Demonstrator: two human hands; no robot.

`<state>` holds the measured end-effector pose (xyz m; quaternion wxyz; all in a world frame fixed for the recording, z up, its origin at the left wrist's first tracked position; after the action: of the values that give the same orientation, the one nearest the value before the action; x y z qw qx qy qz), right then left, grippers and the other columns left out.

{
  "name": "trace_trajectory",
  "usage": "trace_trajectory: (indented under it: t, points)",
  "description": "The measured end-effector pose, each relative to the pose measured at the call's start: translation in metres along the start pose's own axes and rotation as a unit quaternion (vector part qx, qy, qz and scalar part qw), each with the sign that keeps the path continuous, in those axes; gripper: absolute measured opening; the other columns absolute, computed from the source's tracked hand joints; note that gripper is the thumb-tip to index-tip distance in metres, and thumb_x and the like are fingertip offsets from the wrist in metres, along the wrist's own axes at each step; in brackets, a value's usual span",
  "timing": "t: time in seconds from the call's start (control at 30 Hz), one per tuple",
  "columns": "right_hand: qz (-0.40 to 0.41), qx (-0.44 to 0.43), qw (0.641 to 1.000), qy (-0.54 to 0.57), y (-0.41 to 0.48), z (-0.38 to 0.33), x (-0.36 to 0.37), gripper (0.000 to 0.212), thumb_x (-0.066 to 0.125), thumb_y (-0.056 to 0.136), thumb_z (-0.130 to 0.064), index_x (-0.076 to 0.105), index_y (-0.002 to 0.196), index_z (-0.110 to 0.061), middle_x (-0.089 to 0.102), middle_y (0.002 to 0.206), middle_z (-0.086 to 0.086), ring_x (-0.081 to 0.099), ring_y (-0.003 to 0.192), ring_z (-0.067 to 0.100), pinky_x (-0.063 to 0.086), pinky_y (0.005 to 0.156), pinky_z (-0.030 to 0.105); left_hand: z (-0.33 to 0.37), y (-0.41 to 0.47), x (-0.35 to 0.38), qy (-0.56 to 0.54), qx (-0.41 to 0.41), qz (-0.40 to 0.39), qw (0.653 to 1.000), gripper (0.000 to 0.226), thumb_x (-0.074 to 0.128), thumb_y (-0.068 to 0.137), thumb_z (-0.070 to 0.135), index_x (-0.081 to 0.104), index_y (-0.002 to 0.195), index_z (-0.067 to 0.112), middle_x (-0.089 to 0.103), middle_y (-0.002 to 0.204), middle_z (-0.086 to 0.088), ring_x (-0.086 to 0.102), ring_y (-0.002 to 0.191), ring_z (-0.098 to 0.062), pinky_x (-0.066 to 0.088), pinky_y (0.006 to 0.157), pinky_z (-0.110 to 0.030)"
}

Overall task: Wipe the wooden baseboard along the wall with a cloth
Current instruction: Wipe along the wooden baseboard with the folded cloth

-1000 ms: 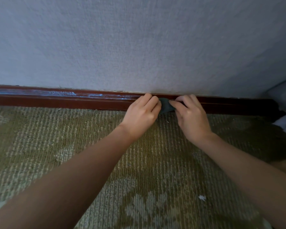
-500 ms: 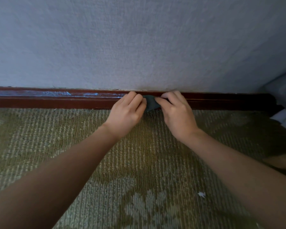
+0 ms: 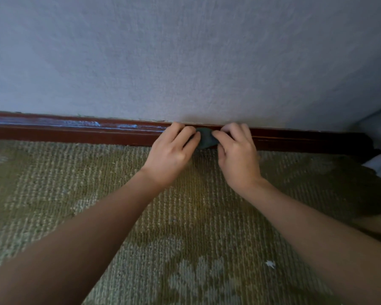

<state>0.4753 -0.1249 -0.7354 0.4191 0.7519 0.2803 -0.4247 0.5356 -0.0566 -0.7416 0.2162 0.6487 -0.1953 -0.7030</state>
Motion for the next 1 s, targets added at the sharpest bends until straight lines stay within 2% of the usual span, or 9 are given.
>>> trace_trajectory:
  t: [0.13,0.27,0.4,0.53,0.67,0.83,1.0]
  points:
    - [-0.007,-0.019,1.0,-0.01,-0.003,0.001,0.003,0.028,0.064,0.069,0.018,0.068,0.095,0.008,0.06,0.082,0.02,0.057,0.079,0.038,0.052,0.067,0.045,0.001,-0.003,0.007,0.005,0.003,-0.012,1.0,0.018,0.051,0.086,-0.007,0.066,0.09,-0.015,0.065,0.079,-0.023,0.062,0.069,-0.033,0.053,0.061,-0.037]
    - [0.005,0.012,1.0,0.003,-0.002,0.001,0.002,0.027,0.065,0.068,0.018,0.068,0.093,0.008,0.06,0.082,0.021,0.057,0.08,0.038,0.053,0.068,0.044,0.001,-0.003,0.005,-0.005,-0.013,-0.007,1.0,0.021,0.048,0.086,-0.006,0.067,0.09,-0.014,0.064,0.076,-0.022,0.062,0.068,-0.033,0.053,0.061,-0.036]
    - [0.012,-0.004,1.0,0.016,0.001,-0.009,0.005,0.027,0.065,0.069,0.017,0.069,0.094,0.007,0.061,0.083,0.02,0.057,0.079,0.037,0.051,0.069,0.04,-0.01,-0.008,-0.004,-0.012,-0.025,0.004,1.0,0.022,0.047,0.087,-0.006,0.067,0.09,-0.013,0.064,0.079,-0.022,0.062,0.069,-0.033,0.053,0.061,-0.037]
    - [0.003,-0.007,1.0,0.008,0.002,-0.016,0.012,0.029,0.065,0.067,0.02,0.068,0.094,0.009,0.06,0.082,0.021,0.057,0.078,0.039,0.052,0.066,0.044,-0.011,-0.011,-0.005,0.001,0.0,-0.015,1.0,0.021,0.047,0.086,-0.009,0.067,0.091,-0.015,0.064,0.078,-0.023,0.061,0.069,-0.033,0.053,0.06,-0.038]
    - [-0.021,-0.024,0.999,-0.005,0.003,-0.015,0.01,0.029,0.066,0.066,0.02,0.068,0.092,0.009,0.061,0.083,0.02,0.057,0.078,0.038,0.052,0.065,0.045,-0.011,-0.008,-0.008,-0.022,-0.018,-0.011,1.0,0.025,0.043,0.083,-0.009,0.067,0.088,-0.015,0.063,0.075,-0.022,0.061,0.066,-0.033,0.052,0.059,-0.035]
    - [-0.004,-0.018,1.0,0.006,0.005,-0.018,0.007,0.031,0.066,0.065,0.02,0.068,0.094,0.008,0.061,0.084,0.02,0.058,0.078,0.038,0.053,0.066,0.042,-0.015,-0.008,-0.012,0.0,-0.01,0.009,1.0,0.019,0.05,0.084,-0.009,0.067,0.089,-0.014,0.063,0.077,-0.022,0.061,0.067,-0.032,0.051,0.059,-0.036]
    - [-0.023,-0.028,0.999,-0.015,0.003,-0.02,0.013,0.028,0.066,0.066,0.02,0.069,0.092,0.009,0.061,0.083,0.02,0.058,0.077,0.038,0.052,0.064,0.045,-0.012,-0.01,-0.005,0.005,0.019,-0.023,1.0,0.014,0.056,0.081,-0.011,0.067,0.089,-0.014,0.063,0.076,-0.021,0.061,0.067,-0.031,0.052,0.059,-0.036]
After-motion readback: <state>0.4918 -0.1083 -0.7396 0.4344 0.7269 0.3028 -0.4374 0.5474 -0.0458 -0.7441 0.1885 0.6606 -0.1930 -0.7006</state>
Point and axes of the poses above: each hand's wrist, its own y-axis towards the middle knuckle, its own x-axis out of the palm, z = x × y, the point moved 9 cm from there along y, towards the middle knuckle
